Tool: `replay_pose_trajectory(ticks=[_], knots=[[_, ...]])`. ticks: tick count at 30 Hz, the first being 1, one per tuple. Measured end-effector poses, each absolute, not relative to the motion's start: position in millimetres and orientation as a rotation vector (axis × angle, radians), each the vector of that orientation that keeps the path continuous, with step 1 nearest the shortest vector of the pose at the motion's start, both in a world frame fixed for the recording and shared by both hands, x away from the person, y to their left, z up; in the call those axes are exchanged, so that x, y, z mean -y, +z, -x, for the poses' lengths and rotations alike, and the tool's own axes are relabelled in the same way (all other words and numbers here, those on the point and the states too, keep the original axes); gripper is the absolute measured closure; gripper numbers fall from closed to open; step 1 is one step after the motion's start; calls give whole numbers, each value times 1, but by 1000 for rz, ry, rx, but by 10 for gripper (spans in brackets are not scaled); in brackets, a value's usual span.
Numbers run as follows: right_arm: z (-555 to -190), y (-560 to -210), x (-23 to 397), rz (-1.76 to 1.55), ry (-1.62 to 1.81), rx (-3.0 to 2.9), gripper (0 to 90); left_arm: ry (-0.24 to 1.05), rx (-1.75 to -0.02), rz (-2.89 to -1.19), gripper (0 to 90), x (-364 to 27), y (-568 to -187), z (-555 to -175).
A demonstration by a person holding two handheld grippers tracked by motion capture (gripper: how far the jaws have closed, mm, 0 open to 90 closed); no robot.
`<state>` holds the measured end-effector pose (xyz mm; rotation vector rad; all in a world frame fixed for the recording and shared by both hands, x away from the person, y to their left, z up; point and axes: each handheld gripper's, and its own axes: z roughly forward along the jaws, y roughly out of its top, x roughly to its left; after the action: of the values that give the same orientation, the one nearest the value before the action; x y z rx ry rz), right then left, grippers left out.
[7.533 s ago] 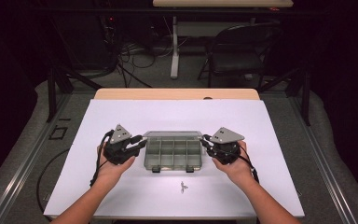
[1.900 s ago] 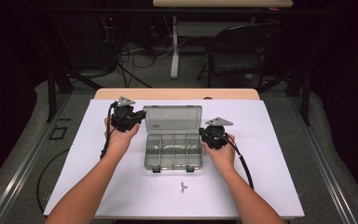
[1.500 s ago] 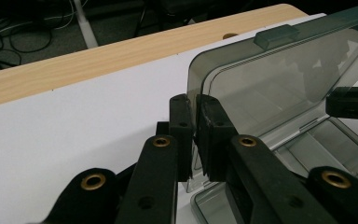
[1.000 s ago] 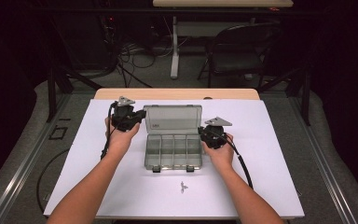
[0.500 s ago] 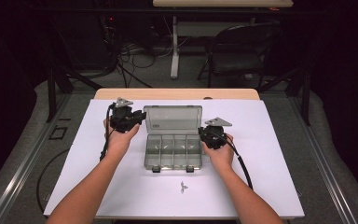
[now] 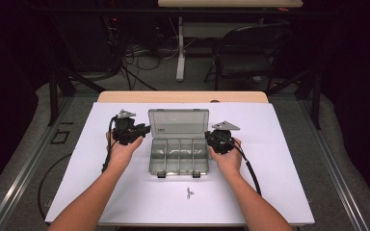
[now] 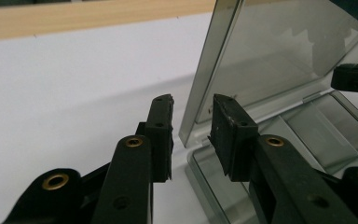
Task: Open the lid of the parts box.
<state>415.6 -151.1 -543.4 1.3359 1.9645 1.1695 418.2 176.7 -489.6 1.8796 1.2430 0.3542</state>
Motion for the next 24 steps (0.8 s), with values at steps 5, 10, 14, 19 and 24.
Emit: replay_pose_trajectory(ticks=[5, 10, 14, 19, 24], knots=[[-415, -543, 151, -1334, 1169, -1966, 857, 305, -1271, -1910, 695, -176, -499, -414], [-415, -543, 151, -1332, 1168, -1966, 857, 255, -1299, -1934, 710, -173, -505, -413], [-415, -543, 151, -1335, 1170, -1967, 857, 214, -1323, -1944, 720, -170, -508, -413], [-415, -544, 151, -1332, 1169, -1967, 856, 155, -1357, -1940, 765, -169, -512, -415], [-415, -544, 151, -1333, 1170, -1967, 857, 140, -1369, -1946, 796, -167, -514, -417]])
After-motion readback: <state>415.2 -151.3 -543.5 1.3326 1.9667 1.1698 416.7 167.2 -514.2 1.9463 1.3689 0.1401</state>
